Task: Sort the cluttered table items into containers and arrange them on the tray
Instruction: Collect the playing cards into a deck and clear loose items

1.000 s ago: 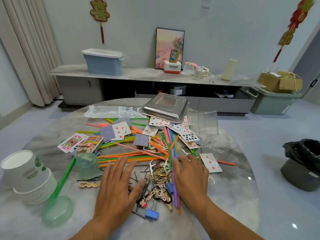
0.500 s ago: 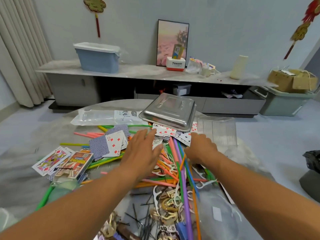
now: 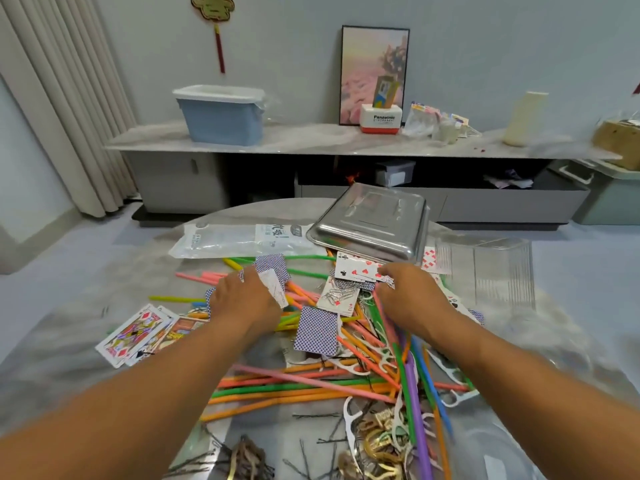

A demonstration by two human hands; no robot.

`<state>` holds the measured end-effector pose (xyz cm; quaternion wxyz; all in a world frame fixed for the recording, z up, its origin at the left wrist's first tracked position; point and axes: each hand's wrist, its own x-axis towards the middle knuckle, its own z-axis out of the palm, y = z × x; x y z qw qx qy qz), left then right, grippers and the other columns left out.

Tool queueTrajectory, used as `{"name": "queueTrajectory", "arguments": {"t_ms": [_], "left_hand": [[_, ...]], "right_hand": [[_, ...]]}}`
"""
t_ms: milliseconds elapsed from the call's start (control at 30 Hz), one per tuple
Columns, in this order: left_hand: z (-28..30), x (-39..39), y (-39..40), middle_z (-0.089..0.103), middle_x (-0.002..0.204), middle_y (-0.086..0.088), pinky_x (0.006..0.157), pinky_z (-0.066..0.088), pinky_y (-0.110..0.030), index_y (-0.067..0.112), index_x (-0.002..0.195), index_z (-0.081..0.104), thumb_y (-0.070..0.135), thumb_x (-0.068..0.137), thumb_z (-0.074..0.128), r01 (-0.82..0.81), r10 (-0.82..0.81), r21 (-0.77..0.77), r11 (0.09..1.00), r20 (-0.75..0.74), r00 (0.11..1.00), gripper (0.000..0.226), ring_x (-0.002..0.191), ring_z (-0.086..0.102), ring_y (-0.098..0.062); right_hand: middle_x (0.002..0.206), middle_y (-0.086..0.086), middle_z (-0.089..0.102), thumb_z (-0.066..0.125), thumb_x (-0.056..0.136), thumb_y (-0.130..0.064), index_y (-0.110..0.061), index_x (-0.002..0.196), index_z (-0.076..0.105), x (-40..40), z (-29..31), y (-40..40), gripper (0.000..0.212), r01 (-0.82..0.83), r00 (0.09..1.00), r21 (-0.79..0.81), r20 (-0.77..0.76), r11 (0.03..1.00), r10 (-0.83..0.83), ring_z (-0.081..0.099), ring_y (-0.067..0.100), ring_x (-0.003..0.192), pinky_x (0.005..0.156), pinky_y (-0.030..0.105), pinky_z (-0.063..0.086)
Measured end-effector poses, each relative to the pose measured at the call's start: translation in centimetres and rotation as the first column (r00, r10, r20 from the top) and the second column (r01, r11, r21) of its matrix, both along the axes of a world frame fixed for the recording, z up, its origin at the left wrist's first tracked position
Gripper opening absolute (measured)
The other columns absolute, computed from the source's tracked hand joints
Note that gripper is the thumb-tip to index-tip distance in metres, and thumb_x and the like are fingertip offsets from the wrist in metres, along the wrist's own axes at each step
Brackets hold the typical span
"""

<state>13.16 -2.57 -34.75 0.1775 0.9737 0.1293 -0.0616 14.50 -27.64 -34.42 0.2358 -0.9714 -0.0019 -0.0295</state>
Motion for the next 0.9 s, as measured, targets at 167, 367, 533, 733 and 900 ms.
{"name": "queueTrajectory", "arguments": {"t_ms": [167,367,533,733,900], "left_hand": [[0.9,1.0,1.9,0.053,0.139,-0.019,0.101,0.043,-0.043,0.008,0.14,0.045,0.017,0.096,0.05,-0.004,0.005,-0.051,0.999,0.012,1.0,0.046,0.129,0.047,-0.039],[0.0,-4.4,-1.5,0.059,0.135,-0.003,0.104,0.048,-0.042,0.023,0.141,0.052,0.034,0.096,0.061,0.244,-0.177,-0.317,0.917,0.225,0.958,0.048,0.122,0.057,-0.024],[-1.4,-7.8,-3.7,0.021,0.164,0.002,0.12,0.021,-0.035,0.038,0.159,0.019,0.054,0.085,0.071,0.468,-0.46,-0.111,0.877,0.085,0.884,0.092,0.151,0.019,-0.02],[-1.1,-6.4,-1.9,0.037,0.156,0.0,0.114,0.033,-0.035,0.027,0.156,0.031,0.024,0.095,0.06,0.272,-0.187,-0.313,0.91,0.275,0.943,0.067,0.142,0.036,-0.019],[0.5,-1.7,2.7,0.06,0.133,-0.008,0.099,0.047,-0.042,0.021,0.138,0.051,0.01,0.086,0.059,0.17,-0.15,-0.101,0.98,0.179,0.972,0.053,0.122,0.053,-0.03]], "right_hand": [[0.108,0.006,0.071,0.052,0.096,-0.022,-0.019,0.107,0.071,0.3,0.4,2.2,0.022,0.036,0.996,-0.161,-0.071,0.986,-0.048,0.066,0.03,0.094,0.086,0.043,0.057],[0.081,-0.002,0.055,0.056,0.094,-0.046,-0.019,0.101,0.055,-1.3,0.3,1.1,0.028,0.051,0.952,-0.337,-0.268,0.94,-0.148,0.061,0.023,0.082,0.068,0.033,0.047],[0.081,-0.003,0.056,0.063,0.089,-0.035,-0.017,0.099,0.057,-2.1,-0.4,1.3,0.021,0.102,0.941,-0.191,-0.299,0.976,-0.157,0.059,0.018,0.075,0.06,0.03,0.042],[0.129,0.007,0.062,0.059,0.091,-0.03,-0.024,0.131,0.06,-1.5,-0.1,1.9,0.041,0.006,0.994,-0.128,-0.11,0.992,-0.021,0.062,0.029,0.108,0.092,0.043,0.054],[0.164,0.001,0.025,0.068,0.087,-0.033,-0.042,0.157,0.021,-0.2,-0.8,3.3,0.085,-0.396,0.918,-0.411,-0.207,0.821,0.339,0.023,0.026,0.151,0.123,0.057,0.012]]}}
